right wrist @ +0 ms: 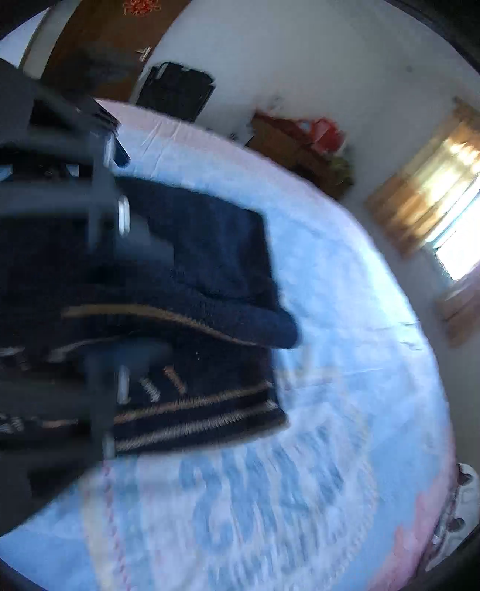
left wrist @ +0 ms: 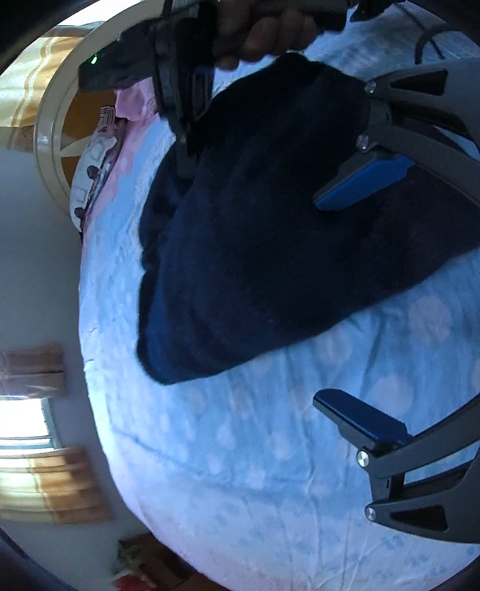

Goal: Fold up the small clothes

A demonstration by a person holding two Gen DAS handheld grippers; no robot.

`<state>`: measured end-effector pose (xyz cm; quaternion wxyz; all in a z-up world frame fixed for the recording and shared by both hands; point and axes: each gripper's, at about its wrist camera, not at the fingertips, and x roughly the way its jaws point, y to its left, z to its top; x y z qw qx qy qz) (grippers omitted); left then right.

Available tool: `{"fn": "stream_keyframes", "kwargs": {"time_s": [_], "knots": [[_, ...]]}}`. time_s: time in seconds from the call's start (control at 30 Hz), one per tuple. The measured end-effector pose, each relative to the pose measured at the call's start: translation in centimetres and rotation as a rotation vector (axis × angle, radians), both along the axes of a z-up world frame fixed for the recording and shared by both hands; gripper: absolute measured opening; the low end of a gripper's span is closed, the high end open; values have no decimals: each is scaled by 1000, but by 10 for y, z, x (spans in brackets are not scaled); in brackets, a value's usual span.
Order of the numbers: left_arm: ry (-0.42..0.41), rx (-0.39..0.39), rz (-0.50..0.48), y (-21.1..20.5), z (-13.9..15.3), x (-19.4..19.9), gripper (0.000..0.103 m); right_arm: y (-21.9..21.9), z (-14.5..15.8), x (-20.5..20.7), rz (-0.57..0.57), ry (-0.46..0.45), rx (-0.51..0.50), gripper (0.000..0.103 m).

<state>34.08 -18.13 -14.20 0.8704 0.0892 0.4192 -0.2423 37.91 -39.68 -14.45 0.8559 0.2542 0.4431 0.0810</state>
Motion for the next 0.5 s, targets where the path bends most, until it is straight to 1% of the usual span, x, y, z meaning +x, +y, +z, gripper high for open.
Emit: {"fn": "stream_keyframes", "kwargs": {"time_s": [0.03,0.07,0.17,0.2,0.27,0.3,0.33,0.37,0.4,0.43,0.47,0.5], "knots": [[3,-8,-7,1,-1,-1,99,4,0,1,-12,-4,-47,8],[3,-15,-13,0,-3,-2,99,9,5,-5,-27,-34,-83,8],[6,-28,-41,1,-4,-7,100,3,24,-39,-128,-127,-126,8],[11,-33,-50,1,-7,-8,101,-5,25,-45,-160,-130,-130,7],[25,-36,-70,-4,-12,-9,102,-20,17,-54,-232,-93,-161,7],[29,-36,-76,-6,-15,-9,102,-30,3,-52,-259,-52,-169,8],[31,-26,-75,-9,-18,-9,102,-35,-6,-48,-253,-25,-160,8],[36,-13,-70,-11,-22,-9,102,-37,-21,-41,-222,12,-138,9],[40,-19,-70,-10,-22,-8,102,-40,-30,-36,-204,26,-123,11],[43,-26,-62,-9,-21,-8,102,-43,-28,-37,-209,12,-119,21],[45,-29,-57,-7,-20,-7,102,-46,-26,-38,-219,14,-119,38],[44,-34,-54,-5,-18,-8,102,-51,-21,-40,-247,19,-124,46]]}}
